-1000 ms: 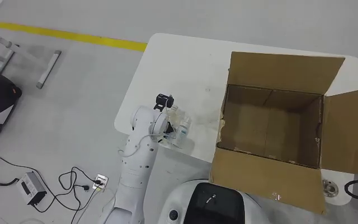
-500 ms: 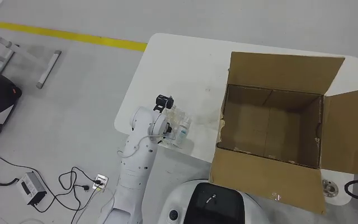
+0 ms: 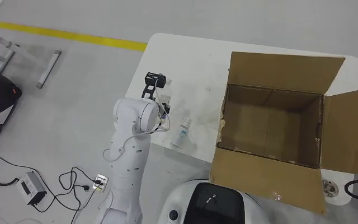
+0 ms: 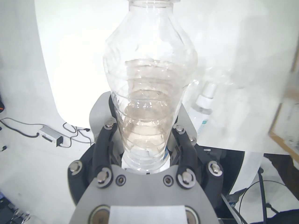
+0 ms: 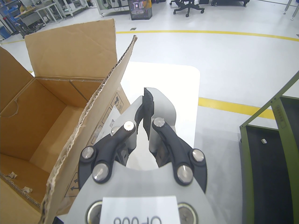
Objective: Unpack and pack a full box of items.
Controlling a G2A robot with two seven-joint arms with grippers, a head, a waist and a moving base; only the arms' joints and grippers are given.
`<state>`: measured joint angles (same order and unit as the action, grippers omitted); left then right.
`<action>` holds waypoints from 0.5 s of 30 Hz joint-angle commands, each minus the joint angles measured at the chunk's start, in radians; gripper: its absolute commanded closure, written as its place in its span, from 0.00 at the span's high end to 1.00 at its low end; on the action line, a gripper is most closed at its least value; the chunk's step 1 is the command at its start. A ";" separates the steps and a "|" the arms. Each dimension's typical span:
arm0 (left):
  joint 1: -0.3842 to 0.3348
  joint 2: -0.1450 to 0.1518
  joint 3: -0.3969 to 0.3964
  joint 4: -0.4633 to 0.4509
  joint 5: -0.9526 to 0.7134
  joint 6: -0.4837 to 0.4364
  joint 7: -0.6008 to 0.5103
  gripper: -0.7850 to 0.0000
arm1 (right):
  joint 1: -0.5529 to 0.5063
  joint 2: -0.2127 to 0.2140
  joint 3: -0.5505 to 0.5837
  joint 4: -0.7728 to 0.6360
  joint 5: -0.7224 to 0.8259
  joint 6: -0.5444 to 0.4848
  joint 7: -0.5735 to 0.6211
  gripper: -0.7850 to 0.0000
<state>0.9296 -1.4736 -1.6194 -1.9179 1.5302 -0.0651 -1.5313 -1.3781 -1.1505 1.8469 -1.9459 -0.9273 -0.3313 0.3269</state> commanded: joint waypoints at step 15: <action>-0.222 -0.005 0.116 -0.213 -0.135 0.128 -0.005 0.00 | 0.000 0.000 0.000 0.000 0.000 0.000 0.000 0.00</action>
<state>0.7062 -1.4786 -1.5024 -2.1310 1.3947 0.0630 -1.5359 -1.3780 -1.1505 1.8469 -1.9459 -0.9273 -0.3313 0.3269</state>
